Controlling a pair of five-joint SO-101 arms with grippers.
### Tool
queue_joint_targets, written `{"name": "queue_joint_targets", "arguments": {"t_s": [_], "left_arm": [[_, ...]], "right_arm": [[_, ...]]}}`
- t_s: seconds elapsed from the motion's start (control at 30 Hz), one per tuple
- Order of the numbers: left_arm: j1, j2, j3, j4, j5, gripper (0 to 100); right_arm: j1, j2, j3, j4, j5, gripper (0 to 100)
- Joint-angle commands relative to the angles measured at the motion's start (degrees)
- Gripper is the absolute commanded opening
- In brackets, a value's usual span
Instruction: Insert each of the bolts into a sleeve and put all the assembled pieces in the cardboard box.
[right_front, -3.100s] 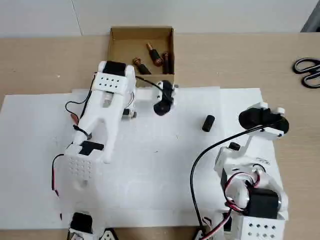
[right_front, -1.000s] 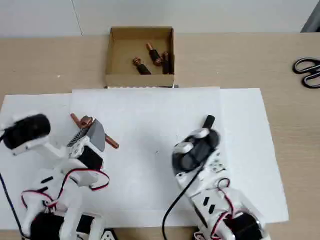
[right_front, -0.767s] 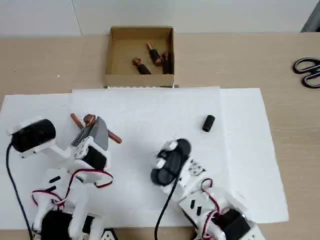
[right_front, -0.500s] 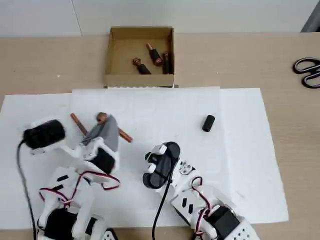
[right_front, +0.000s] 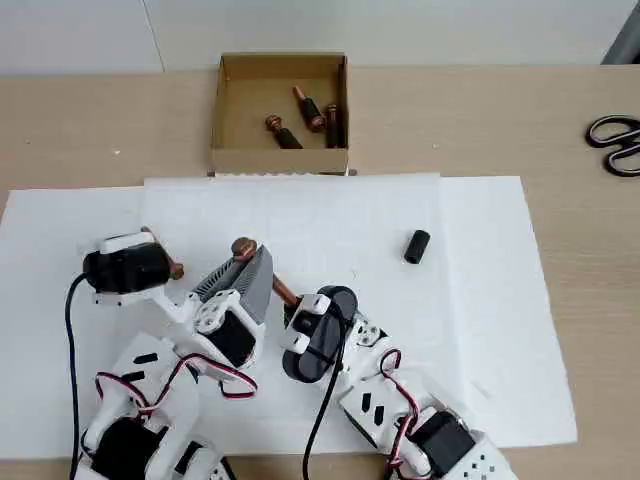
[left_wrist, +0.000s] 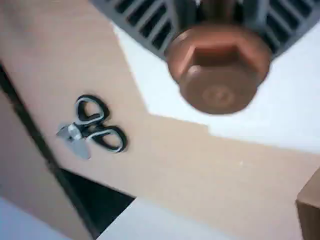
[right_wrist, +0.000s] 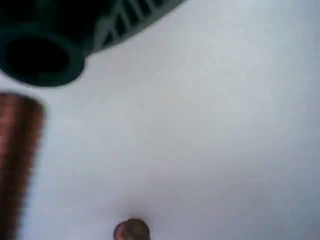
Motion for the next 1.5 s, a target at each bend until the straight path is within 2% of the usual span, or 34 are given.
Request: {"name": "queue_joint_targets", "arguments": {"t_s": [0.0,0.23,0.67,0.9,1.07,1.27,1.47], "left_arm": [[0.35,-0.79,-0.22,0.79,-2.29,1],[0.44,-0.79,0.4,0.53,-3.34,1],[0.62,-0.79,6.81,-9.67,-3.16,1],[5.98,-0.79,6.64,-4.75,-3.34,1],[6.15,-0.88,5.32,-1.85,-3.96,1],[6.07,-0.88,2.59,-1.76,-8.79,1],[5.98,-0.88,3.38,-1.76,-9.41,1]], "right_arm": [[-0.04,-0.57,-4.22,2.15,0.44,0.2],[-0.04,-0.57,-6.07,3.47,0.35,0.2],[-0.31,-0.57,-7.03,3.38,0.35,0.2],[-0.13,-0.57,-7.03,3.3,0.44,0.2],[-0.04,-0.57,-7.74,3.65,0.44,0.2],[-0.04,-0.57,-7.47,3.74,0.26,0.2],[-0.04,-0.57,-7.82,3.74,0.35,0.2]]}}
